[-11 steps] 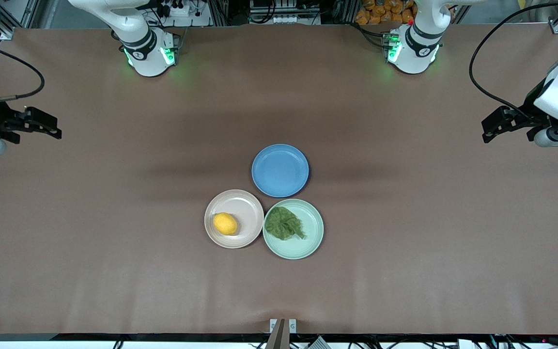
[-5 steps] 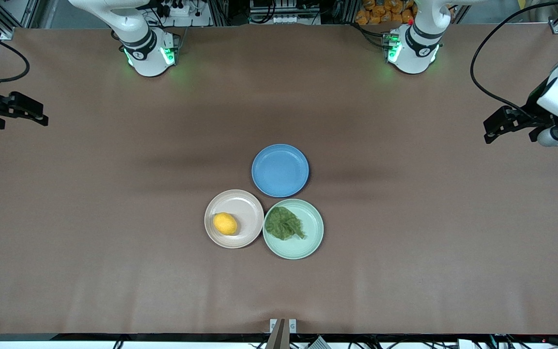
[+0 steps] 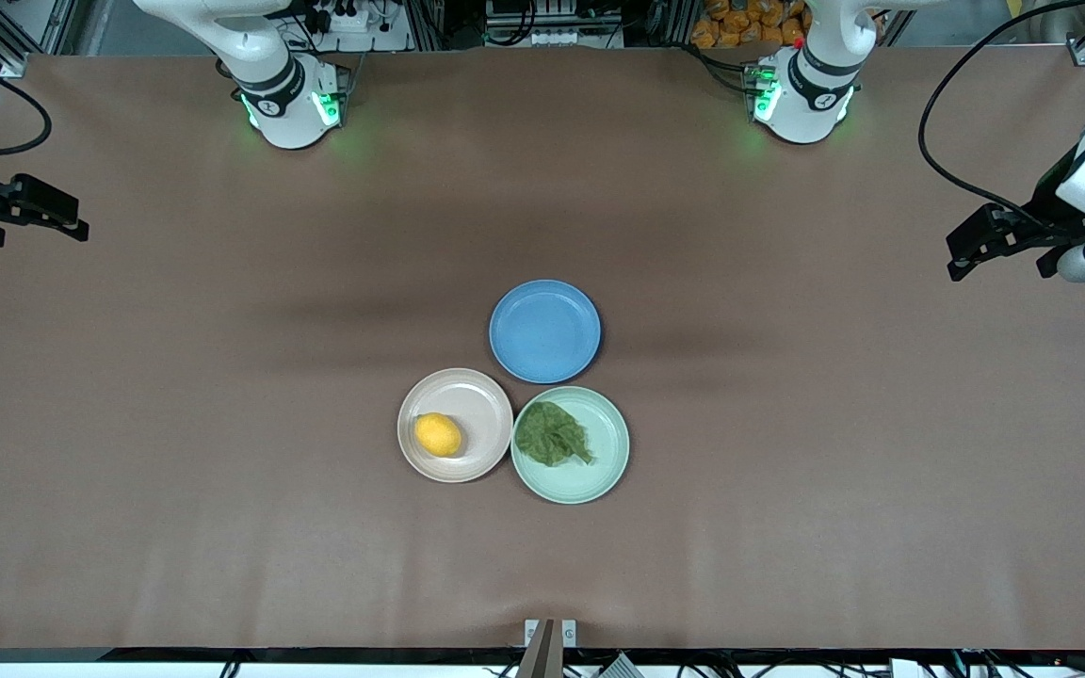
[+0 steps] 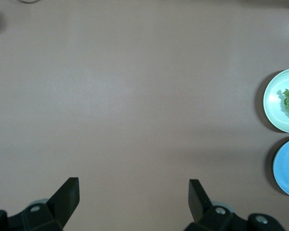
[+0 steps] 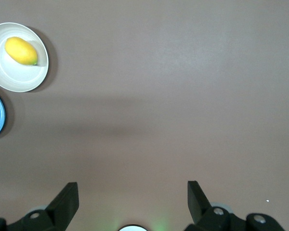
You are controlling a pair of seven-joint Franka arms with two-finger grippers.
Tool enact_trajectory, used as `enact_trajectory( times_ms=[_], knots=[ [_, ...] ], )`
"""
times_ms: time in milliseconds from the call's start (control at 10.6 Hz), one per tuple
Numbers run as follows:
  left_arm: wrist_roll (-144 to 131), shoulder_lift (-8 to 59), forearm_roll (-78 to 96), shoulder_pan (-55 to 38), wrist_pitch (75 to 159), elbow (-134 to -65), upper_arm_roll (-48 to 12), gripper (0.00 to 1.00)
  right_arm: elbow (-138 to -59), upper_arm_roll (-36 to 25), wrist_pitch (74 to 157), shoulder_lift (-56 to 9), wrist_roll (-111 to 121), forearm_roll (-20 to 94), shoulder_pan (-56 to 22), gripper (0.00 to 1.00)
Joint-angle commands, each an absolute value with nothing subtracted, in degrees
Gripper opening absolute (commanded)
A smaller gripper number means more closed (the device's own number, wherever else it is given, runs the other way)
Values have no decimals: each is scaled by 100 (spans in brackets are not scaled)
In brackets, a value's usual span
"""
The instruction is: Place lemon and lettuce in plates
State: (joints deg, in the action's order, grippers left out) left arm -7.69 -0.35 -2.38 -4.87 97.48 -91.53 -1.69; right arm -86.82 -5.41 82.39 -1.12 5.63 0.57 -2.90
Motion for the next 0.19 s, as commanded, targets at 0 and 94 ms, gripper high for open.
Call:
enact_trajectory(
  times_ms=[0,94],
  knots=[
    [-668,35,-123,-457,9668,-9000,-176,100,-9122,-483,8454,228,483,-44,-229,100],
    [-668,35,-123,-466,9668,-9000,-184,100,-9245,-483,8542,289,483,-44,-237,100]
  ],
)
